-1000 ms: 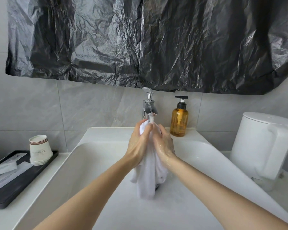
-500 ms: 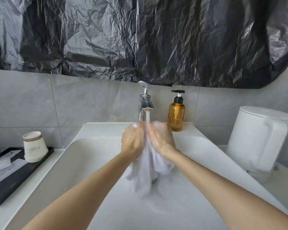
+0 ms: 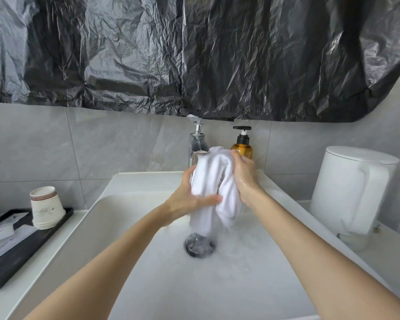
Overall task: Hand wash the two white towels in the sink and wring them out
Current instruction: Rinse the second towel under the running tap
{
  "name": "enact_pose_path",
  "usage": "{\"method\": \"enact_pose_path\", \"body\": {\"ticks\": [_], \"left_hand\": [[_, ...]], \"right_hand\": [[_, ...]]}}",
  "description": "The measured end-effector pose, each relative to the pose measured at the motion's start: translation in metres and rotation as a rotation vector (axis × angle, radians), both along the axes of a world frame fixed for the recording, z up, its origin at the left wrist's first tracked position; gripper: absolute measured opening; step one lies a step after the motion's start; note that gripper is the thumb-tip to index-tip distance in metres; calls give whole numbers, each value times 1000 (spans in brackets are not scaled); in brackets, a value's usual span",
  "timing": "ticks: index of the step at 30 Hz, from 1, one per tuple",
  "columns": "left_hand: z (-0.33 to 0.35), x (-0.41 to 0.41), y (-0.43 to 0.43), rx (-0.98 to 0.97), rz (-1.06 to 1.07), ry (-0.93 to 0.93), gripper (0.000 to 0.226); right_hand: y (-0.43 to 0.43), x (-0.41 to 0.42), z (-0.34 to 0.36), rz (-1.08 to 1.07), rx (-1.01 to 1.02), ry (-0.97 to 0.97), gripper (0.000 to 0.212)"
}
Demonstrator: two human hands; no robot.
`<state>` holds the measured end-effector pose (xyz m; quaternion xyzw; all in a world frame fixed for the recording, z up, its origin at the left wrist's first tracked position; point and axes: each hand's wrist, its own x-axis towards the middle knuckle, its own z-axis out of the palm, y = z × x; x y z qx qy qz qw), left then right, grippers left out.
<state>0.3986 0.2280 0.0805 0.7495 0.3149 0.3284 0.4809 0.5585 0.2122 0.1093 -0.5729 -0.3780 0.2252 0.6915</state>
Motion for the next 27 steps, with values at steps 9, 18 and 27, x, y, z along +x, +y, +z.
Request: {"method": "enact_pose_path", "body": {"ticks": [9, 18, 27], "left_hand": [[-6, 1, 9, -126, 133, -261, 76], [5, 20, 12, -219, 152, -357, 69], [0, 35, -8, -236, 632, -398, 44]], "right_hand": [[-12, 15, -2, 41, -112, 43, 19], [-19, -12, -5, 232, -100, -280, 17], [-12, -45, -25, 59, -158, -381, 35]]}}
